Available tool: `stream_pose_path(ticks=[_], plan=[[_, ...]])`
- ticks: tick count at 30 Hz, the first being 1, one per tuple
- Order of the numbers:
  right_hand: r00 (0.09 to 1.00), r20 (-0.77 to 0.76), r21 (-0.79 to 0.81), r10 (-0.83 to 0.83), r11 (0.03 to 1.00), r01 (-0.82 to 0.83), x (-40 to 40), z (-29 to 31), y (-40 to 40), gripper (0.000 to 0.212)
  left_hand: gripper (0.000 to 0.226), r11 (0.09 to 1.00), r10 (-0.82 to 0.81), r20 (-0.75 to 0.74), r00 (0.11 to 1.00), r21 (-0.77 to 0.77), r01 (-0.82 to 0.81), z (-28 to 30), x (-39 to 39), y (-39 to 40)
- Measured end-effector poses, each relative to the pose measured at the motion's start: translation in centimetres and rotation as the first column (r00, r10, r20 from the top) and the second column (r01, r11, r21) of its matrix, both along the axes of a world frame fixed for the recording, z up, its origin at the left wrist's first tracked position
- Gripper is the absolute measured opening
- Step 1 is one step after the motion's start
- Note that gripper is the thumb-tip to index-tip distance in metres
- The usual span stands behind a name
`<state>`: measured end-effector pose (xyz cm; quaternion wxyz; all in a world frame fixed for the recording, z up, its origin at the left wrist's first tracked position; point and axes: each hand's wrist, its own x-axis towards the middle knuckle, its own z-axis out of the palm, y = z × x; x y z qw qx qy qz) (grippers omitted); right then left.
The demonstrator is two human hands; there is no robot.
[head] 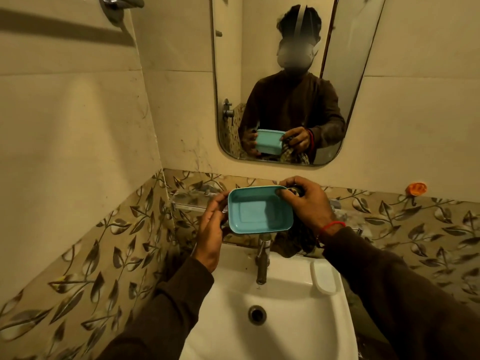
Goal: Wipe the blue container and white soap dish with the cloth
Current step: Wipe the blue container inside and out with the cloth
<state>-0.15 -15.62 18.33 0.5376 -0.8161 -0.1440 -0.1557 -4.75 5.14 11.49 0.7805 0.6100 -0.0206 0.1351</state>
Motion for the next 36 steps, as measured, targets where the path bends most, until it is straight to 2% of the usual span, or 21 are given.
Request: stream_pose_path(ticks=[3, 6, 10, 13, 15, 18, 22, 24, 27, 31, 36], plan=[[0.999, -0.008, -0.010, -0.031, 0.999, 0.031, 0.3, -0.3, -0.1, 0.006, 0.043, 0.980, -0.037, 0.058, 0.998, 0.200, 0.024, 0.2, -0.3, 0.7], [0.997, -0.018, -0.009, -0.079, 0.997, 0.079, 0.5, -0.7, 0.0, 0.009, 0.047, 0.947, -0.107, 0.100, 0.989, 0.313, 0.071, 0.4, -0.2, 1.4], [0.992, -0.026, -0.001, -0.121, 0.993, 0.121, 0.7, -1.0, 0.5, 0.010, 0.076, 0.885, -0.173, 0.074, 0.982, 0.449, 0.122, 0.3, -0.1, 1.8], [0.994, -0.063, 0.033, -0.084, 0.996, 0.086, 1.0, -1.0, 0.8, 0.011, 0.113, 0.800, -0.219, 0.077, 0.973, 0.585, 0.134, 0.2, 0.3, 2.0], [0.995, -0.081, 0.030, -0.058, 0.998, 0.060, 1.2, -1.0, 1.0, 0.011, 0.124, 0.776, -0.217, 0.084, 0.972, 0.619, 0.120, 0.2, 0.8, 2.2], [0.996, -0.082, 0.007, -0.028, 1.000, 0.028, 1.5, -1.2, 1.0, 0.009, 0.122, 0.774, -0.199, 0.104, 0.975, 0.626, 0.091, 0.1, 1.7, 2.7], [0.988, -0.136, 0.211, 0.077, 0.976, -0.047, 1.7, -1.4, 1.0, 0.028, 0.112, 0.780, -0.160, 0.122, 0.980, 0.624, 0.049, 0.3, 3.6, 3.9], [0.985, -0.165, 0.255, 0.045, 0.967, -0.002, 1.8, -1.3, 0.7, 0.036, 0.109, 0.788, -0.133, 0.127, 0.983, 0.615, 0.027, 0.4, 4.8, 5.0], [0.981, -0.192, 0.295, -0.003, 0.953, 0.061, 2.1, -1.7, 0.2, 0.028, 0.106, 0.820, -0.094, 0.083, 0.992, 0.572, 0.030, 0.5, 6.7, 6.9], [0.984, -0.180, 0.310, 0.007, 0.950, 0.050, 2.2, -2.8, -0.5, 0.021, 0.085, 0.803, -0.084, 0.032, 0.996, 0.594, 0.048, 0.6, 9.4, 8.7], [0.978, -0.208, 0.264, -0.007, 0.962, 0.063, 2.4, -4.3, -1.1, 0.020, 0.090, 0.756, -0.128, -0.052, 0.990, 0.641, 0.131, 0.3, 12.0, 9.9]])
